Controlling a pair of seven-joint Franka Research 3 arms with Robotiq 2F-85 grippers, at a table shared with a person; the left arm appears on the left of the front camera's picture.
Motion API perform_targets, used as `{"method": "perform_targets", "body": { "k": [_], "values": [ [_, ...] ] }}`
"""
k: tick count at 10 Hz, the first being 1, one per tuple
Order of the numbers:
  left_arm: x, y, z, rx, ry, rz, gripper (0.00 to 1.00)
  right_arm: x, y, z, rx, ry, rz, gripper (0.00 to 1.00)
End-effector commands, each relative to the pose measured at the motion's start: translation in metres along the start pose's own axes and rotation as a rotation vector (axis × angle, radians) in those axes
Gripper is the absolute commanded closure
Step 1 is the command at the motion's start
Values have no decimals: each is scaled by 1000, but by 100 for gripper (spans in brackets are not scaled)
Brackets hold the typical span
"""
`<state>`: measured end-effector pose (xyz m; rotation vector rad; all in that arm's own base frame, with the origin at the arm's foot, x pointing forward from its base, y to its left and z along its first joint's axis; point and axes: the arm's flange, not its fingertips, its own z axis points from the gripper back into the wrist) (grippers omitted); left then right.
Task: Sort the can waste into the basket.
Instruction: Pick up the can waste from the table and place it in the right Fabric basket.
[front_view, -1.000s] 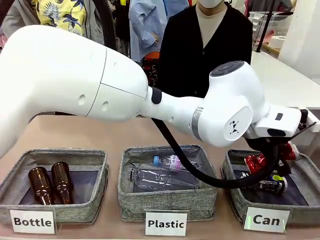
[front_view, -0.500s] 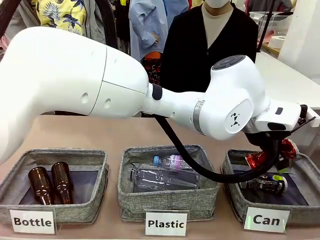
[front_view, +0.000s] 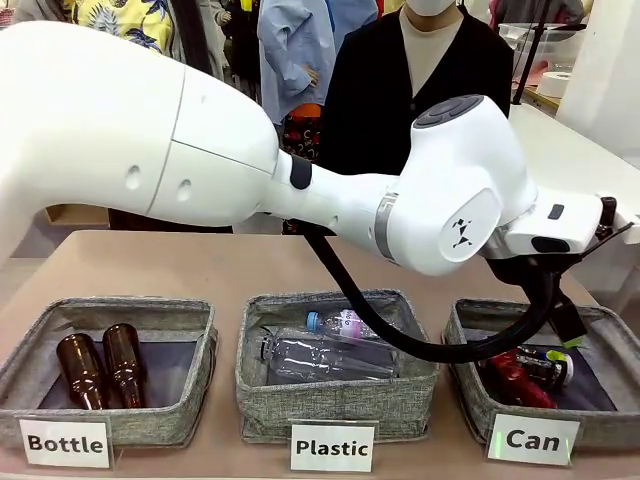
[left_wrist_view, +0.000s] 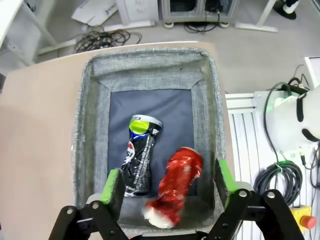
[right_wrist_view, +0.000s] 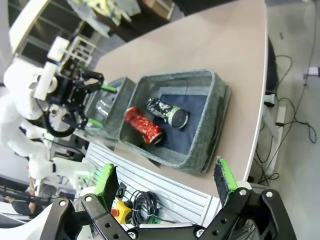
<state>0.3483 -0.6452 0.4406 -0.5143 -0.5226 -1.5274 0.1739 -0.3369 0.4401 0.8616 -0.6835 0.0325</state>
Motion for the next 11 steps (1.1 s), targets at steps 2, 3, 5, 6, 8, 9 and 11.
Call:
{"method": "perform_targets", "body": {
  "k": [2,3,5,6,8,9,11],
  "values": [
    [-27,-12,27,-11,-22,14,0,0,5,2,-4,10,-12,0],
    [-33,-12,45,-12,20,52,0,0,5,2,-4,10,-12,0],
    [-64,1,104,30,24,137,0,24,11,-17,25,33,56,0],
    [-87,14,142,55,-9,193,0,49,27,-42,65,97,126,0],
    [-147,36,218,60,-75,376,0,99,69,-107,120,205,179,0],
    [-185,43,249,50,-101,484,0,115,91,-141,139,230,158,0],
    [-280,66,299,-21,-195,744,0,137,128,-226,257,282,131,0]
  ]
}}
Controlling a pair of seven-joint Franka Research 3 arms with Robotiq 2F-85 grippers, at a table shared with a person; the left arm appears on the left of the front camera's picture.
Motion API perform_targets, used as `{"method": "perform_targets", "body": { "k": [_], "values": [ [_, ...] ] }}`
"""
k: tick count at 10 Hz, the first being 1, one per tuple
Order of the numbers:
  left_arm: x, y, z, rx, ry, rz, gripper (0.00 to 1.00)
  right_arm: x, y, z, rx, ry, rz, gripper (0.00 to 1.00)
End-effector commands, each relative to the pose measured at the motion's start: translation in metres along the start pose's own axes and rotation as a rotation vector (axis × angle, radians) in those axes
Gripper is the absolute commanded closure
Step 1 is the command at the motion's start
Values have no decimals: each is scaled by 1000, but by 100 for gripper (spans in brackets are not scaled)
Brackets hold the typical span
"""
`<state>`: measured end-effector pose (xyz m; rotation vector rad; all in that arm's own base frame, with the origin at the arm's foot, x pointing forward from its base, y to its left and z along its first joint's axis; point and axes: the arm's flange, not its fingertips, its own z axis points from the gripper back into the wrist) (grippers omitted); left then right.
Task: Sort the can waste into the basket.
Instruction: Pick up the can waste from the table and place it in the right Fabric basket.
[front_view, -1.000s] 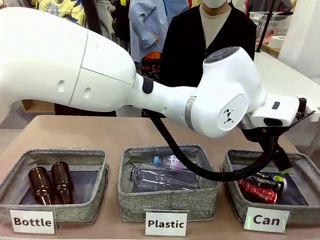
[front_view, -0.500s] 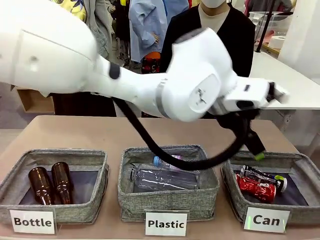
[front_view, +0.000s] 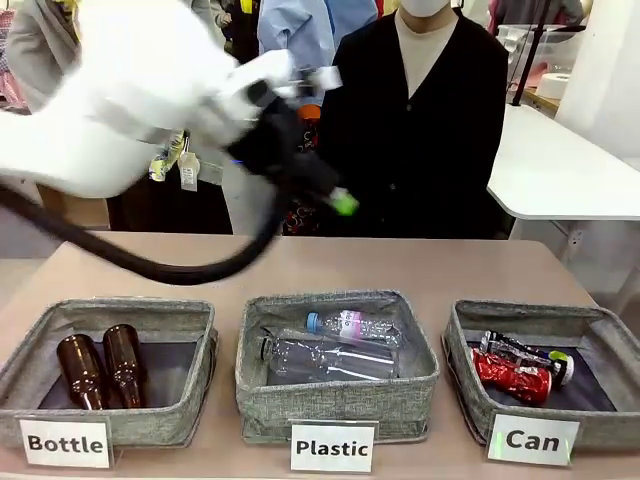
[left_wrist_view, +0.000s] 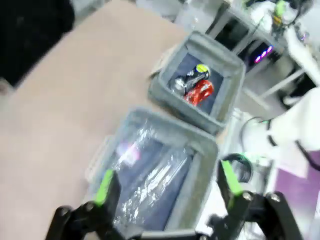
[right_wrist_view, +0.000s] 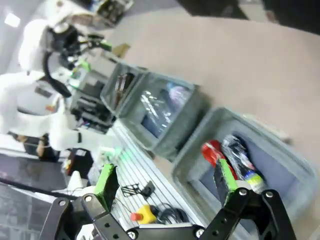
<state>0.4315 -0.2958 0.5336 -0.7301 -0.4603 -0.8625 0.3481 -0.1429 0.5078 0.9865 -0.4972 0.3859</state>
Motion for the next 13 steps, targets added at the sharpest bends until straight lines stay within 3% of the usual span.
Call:
{"method": "perform_targets", "body": {
  "k": [1,2,3,5,6,7,13],
  "values": [
    [-81,53,52,-104,15,232,0,22,1,-58,99,44,-68,0],
    [-111,84,76,-136,25,296,0,30,1,-89,183,59,-109,0],
    [-148,114,91,-162,18,272,0,28,0,-113,266,63,-163,0],
    [-212,172,103,-212,-112,402,0,18,-26,-137,278,72,-253,0],
    [-173,128,99,-179,-16,337,0,10,-34,-137,253,35,-298,0],
    [-173,128,99,-179,-16,337,0,17,-19,-144,279,101,-183,0],
    [-173,128,99,-179,-16,337,0,17,-19,-144,279,101,-183,0]
  ]
}}
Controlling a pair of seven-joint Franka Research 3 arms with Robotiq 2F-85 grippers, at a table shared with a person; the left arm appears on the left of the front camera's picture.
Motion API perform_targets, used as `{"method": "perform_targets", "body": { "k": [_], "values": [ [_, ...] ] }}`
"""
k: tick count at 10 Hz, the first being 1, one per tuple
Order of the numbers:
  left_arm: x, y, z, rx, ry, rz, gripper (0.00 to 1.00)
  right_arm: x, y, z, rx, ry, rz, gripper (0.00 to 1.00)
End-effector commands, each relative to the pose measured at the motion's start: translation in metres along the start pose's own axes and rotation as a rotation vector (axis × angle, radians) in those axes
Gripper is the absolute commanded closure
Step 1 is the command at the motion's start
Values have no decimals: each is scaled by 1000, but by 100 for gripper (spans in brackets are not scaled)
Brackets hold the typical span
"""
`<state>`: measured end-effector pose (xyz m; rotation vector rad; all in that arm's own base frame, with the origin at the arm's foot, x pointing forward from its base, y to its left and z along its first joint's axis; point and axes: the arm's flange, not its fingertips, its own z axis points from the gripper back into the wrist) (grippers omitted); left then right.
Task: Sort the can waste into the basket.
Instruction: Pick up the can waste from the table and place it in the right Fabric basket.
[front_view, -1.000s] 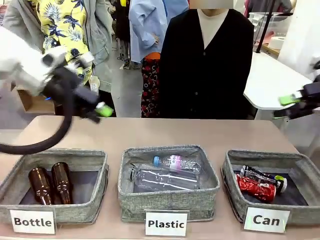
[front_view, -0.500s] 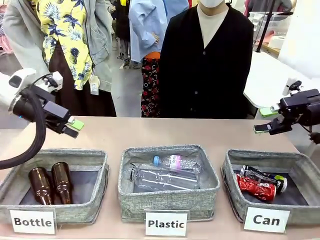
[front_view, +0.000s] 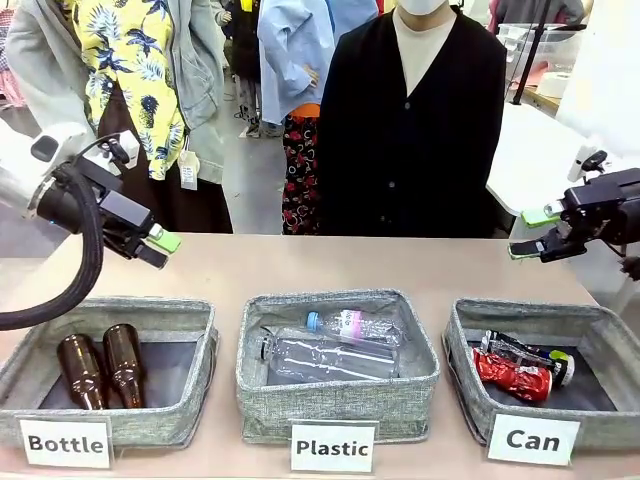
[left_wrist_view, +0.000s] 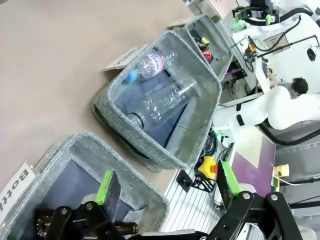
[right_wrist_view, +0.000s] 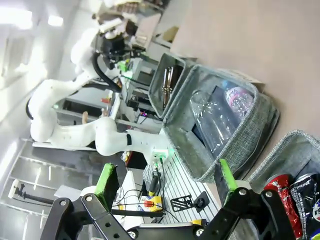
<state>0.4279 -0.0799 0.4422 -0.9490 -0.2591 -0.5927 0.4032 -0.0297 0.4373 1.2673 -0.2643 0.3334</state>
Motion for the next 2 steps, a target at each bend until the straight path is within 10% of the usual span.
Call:
{"method": "perform_targets", "body": {
  "k": [1,2],
  "values": [
    [-2,1,1,3,-8,3,0,2,2,-2,-1,7,7,0],
    [-2,1,1,3,-8,3,0,2,2,-2,-1,7,7,0]
  ]
}}
